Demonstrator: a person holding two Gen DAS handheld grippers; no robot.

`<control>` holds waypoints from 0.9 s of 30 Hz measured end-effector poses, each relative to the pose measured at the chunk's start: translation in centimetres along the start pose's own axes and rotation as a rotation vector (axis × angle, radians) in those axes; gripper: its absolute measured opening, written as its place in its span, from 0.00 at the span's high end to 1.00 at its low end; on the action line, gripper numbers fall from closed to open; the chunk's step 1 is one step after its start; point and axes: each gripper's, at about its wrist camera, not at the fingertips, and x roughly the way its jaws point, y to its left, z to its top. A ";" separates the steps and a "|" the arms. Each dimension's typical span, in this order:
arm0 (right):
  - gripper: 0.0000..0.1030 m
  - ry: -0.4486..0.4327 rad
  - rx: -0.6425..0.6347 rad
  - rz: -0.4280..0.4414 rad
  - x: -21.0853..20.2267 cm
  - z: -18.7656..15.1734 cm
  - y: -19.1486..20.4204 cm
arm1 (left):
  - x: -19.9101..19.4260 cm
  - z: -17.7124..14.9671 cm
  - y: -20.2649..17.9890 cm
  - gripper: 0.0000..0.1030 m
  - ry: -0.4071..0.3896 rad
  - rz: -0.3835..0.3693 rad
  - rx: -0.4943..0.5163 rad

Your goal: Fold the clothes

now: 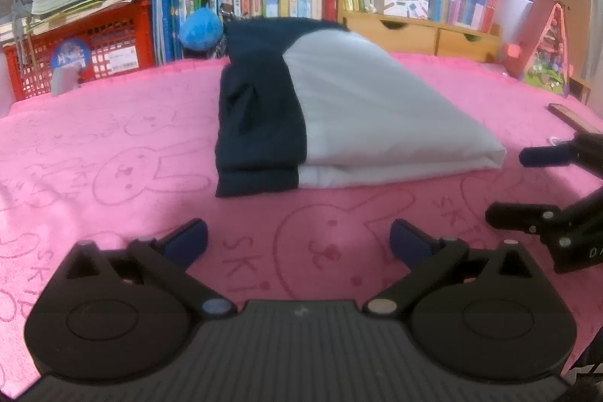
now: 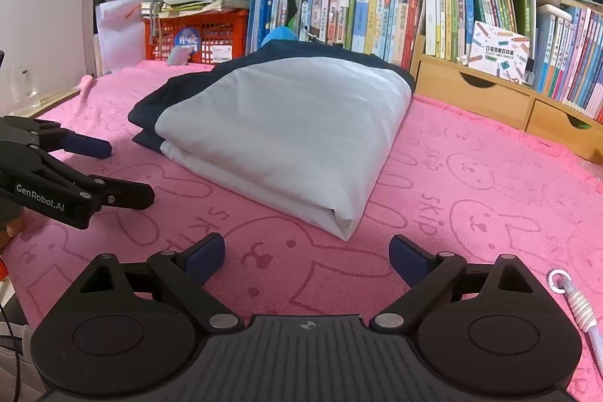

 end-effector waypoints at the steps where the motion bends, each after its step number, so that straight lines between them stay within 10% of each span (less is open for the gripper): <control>1: 0.08 -0.001 -0.002 -0.002 0.0 0.0 0.0 | 0.0 0.0 0.0 0.00 0.002 -0.001 0.001; 27: 0.07 -0.010 -0.002 0.006 -0.2 -0.1 -0.1 | 1.4 1.8 -0.3 0.00 0.042 0.026 -0.014</control>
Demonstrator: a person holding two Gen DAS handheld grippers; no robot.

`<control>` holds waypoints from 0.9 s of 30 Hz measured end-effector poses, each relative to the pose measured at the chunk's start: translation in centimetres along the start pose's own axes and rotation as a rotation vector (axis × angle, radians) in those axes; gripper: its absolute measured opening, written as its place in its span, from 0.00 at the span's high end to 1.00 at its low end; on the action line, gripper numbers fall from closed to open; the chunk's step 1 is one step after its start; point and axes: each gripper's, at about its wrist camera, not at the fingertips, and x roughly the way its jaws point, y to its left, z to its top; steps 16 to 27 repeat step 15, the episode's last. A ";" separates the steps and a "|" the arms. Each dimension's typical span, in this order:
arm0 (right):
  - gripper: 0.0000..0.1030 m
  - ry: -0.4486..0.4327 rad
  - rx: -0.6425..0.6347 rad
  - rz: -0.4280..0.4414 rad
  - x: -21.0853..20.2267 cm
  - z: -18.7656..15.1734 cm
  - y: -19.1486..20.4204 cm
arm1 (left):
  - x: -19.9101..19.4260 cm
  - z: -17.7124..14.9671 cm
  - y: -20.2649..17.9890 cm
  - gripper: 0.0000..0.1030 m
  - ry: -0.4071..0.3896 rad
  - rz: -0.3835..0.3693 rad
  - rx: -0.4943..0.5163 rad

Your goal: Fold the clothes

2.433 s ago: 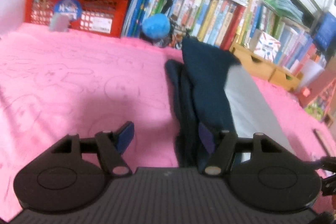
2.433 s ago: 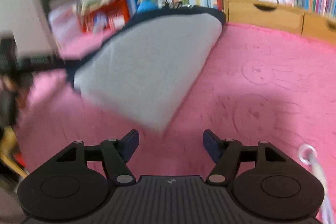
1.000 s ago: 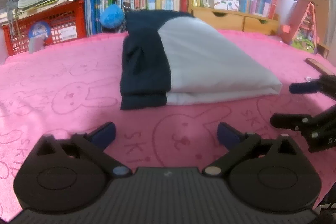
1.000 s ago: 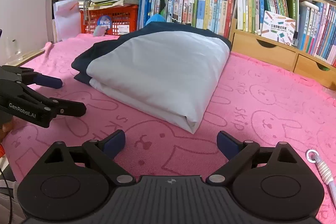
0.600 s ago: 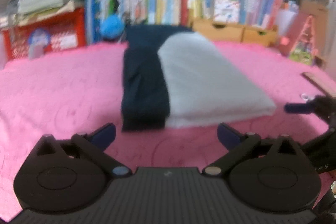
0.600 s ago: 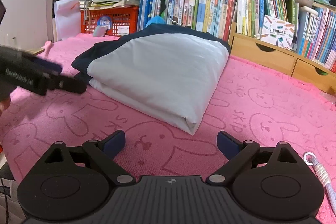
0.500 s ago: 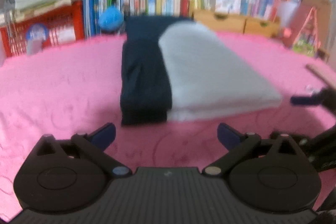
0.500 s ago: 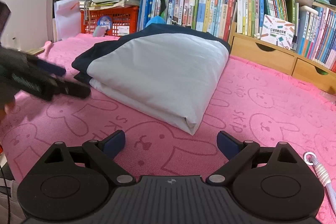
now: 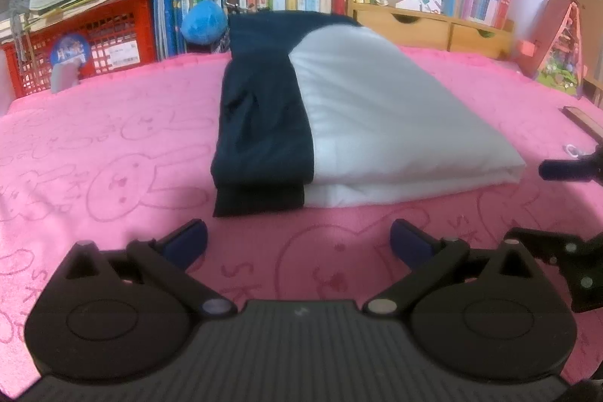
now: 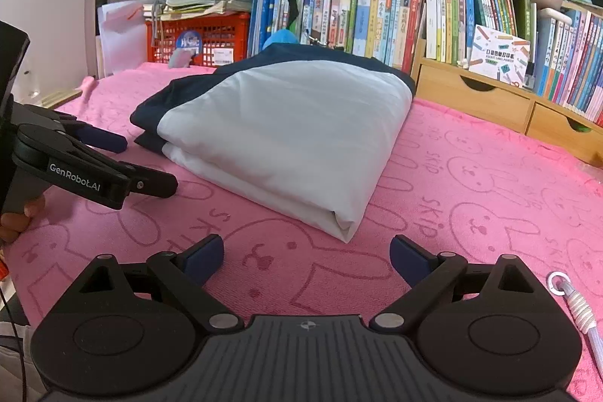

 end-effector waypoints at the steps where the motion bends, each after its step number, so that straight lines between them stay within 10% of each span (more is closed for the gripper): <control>1: 0.07 -0.001 0.001 0.001 0.0 0.0 0.0 | 0.0 0.0 0.0 0.00 0.000 0.001 0.001; 27: 0.06 -0.011 0.010 -0.001 -0.1 0.0 0.0 | -0.2 0.0 0.2 0.00 -0.012 0.005 -0.005</control>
